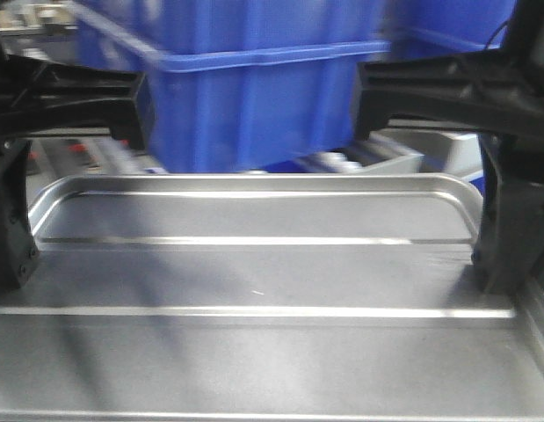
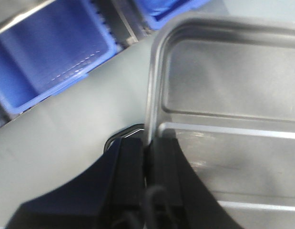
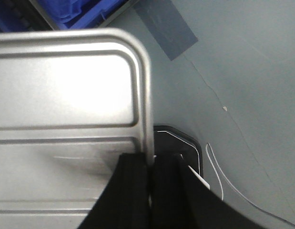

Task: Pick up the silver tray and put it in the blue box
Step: 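Hold the tray level in both grippers while the base drives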

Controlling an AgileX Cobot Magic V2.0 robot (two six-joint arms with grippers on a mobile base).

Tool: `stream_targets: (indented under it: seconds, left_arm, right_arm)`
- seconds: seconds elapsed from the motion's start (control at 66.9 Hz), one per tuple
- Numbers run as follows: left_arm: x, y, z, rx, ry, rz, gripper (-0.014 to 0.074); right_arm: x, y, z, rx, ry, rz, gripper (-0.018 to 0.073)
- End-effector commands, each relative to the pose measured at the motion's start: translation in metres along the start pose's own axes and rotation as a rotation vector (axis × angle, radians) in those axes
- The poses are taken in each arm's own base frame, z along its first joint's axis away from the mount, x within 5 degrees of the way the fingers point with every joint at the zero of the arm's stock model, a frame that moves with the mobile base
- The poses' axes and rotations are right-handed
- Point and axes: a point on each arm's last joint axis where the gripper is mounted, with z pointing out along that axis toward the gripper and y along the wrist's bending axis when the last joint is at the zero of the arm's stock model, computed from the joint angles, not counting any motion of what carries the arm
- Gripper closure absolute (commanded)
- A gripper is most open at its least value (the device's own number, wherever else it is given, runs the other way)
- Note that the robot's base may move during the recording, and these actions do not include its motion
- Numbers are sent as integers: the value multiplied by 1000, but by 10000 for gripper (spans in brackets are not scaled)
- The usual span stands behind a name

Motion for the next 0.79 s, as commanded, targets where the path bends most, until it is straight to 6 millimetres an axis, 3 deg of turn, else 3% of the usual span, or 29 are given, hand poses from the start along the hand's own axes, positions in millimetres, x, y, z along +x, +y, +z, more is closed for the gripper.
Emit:
stream_targets:
  seconds: [0.0,0.778]
  left_arm:
    - [-5,-5,-15,85,-46,-8,696]
    - [-5,-5,-15,85,-46,-8,696]
  right_arm:
    - [-7,5,-14,-95,-65,1,502]
    - [-7,5,-14,-95,-65,1,502]
